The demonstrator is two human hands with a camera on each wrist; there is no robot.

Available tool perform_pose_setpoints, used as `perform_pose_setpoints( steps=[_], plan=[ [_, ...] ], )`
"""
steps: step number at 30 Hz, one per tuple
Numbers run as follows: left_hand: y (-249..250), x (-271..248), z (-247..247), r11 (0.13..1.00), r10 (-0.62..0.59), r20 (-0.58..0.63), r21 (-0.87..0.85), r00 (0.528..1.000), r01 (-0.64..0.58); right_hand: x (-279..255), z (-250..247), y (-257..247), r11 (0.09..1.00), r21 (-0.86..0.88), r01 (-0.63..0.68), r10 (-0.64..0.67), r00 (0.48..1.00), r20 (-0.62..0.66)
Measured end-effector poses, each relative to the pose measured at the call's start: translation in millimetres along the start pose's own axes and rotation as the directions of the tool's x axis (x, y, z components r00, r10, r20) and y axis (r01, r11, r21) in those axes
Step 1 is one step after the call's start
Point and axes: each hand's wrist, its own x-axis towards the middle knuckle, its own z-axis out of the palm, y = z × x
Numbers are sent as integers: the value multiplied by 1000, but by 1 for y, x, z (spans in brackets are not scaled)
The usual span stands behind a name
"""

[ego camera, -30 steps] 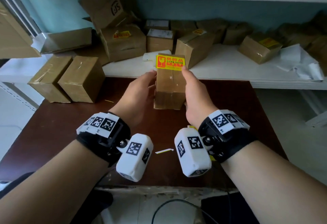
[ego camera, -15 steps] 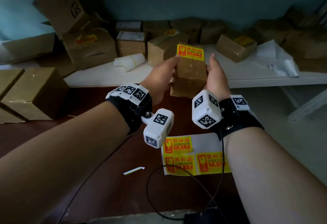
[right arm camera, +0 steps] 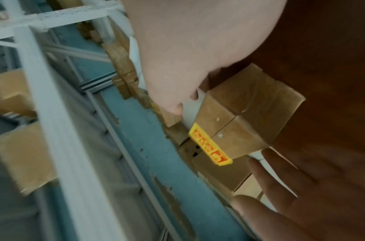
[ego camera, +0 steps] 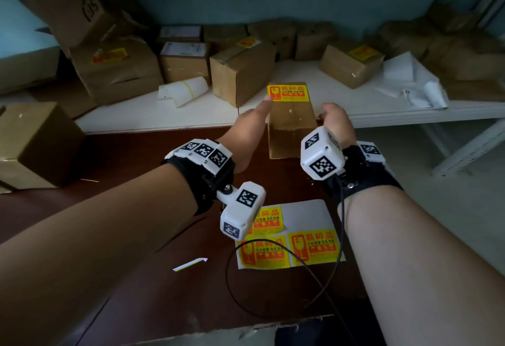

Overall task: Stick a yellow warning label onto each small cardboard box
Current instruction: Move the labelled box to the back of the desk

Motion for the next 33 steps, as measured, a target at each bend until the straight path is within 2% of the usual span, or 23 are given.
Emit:
perform_pose_setpoints(
  steps=[3, 7, 10, 14, 17, 20, 24, 26, 30, 33],
  plan=[
    [7, -15, -25, 993, 87, -82, 84, 993, -80, -16, -8, -11, 994, 106, 23, -13, 995, -102],
    [14, -51, -66, 982, 146, -119, 134, 982, -130, -67, -9, -25, 984, 136, 113, -95, 987, -131],
    [13, -86, -101, 979, 162, -162, 151, 973, -138, -114, -2, -27, 988, 41, 146, -144, 988, -52],
    [-6, -134, -153, 982, 177, -262, 111, 949, -153, -175, 29, -12, 974, 82, 209, -220, 962, 159],
    [-28, -166, -188, 983, 156, -317, -46, 935, -180, -219, 45, 7, 966, 169, 195, -245, 899, 362],
    [-54, -194, -214, 976, 101, -352, -149, 931, -162, -253, 60, 33, 962, 92, 256, -267, 822, 503],
    [-76, -200, -233, 970, 23, -393, -212, 919, -115, -263, 90, 54, 933, -36, 358, -283, 790, 543],
    [-79, -200, -238, 962, 28, -382, -240, 924, -128, -262, 103, 57, 931, -70, 358, -267, 798, 541],
    [-81, -198, -252, 961, 47, -451, -224, 891, -164, -257, 122, 61, 939, -106, 327, -219, 808, 546],
    [-81, -198, -258, 958, 29, -460, -241, 888, -157, -254, 135, 65, 933, -116, 340, -224, 802, 554]
  ],
)
